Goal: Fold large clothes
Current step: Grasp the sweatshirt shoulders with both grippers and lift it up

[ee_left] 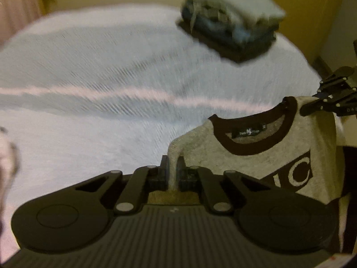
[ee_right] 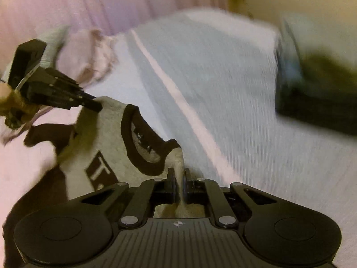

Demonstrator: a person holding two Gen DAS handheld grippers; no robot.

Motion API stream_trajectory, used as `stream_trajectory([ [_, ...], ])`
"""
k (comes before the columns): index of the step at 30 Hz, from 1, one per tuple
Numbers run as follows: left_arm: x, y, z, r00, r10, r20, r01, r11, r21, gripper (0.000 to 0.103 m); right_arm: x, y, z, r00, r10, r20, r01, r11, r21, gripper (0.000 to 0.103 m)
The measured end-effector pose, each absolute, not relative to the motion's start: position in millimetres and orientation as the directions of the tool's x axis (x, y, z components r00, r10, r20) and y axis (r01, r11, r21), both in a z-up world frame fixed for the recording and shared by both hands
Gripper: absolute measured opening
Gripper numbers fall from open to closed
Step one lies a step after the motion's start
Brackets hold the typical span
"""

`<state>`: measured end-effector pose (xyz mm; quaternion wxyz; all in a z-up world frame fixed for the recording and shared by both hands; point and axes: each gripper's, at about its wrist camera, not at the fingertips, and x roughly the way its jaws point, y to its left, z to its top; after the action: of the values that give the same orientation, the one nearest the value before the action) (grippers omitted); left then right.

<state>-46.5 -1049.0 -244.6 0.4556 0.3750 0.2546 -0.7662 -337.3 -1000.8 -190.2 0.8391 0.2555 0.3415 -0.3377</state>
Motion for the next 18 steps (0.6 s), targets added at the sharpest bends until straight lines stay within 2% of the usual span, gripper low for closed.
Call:
stream_trajectory([
  [7,5.9,-909.8,-103.3,-0.153,-0.781,-0.606,0.978,-0.209,0.022,0.002,-316.4,-929.0,-61.8,0.675,-0.468,-0.571,0.642,0.754,0.140,0.001],
  [13,22.1,-730.6,21.7,0.020,-0.939,-0.343,0.999,0.004,0.049,0.000,-294.8,-823.5,42.2,0.767,-0.493,-0.411,0.555,0.831,0.041,0.001],
  [16,12.4,-662.3,55.9,0.028,-0.951,-0.306,0.998,0.007,0.070,0.000,-287.5,-759.3,75.4,0.782,-0.502,-0.369,0.525,0.850,-0.043,0.001],
  [18,2.6,-629.6,64.6,0.015,-0.945,-0.328,0.996,-0.013,0.085,0.000,-283.0,-726.1,85.8,0.784,-0.505,-0.360,0.517,0.853,-0.070,0.001],
])
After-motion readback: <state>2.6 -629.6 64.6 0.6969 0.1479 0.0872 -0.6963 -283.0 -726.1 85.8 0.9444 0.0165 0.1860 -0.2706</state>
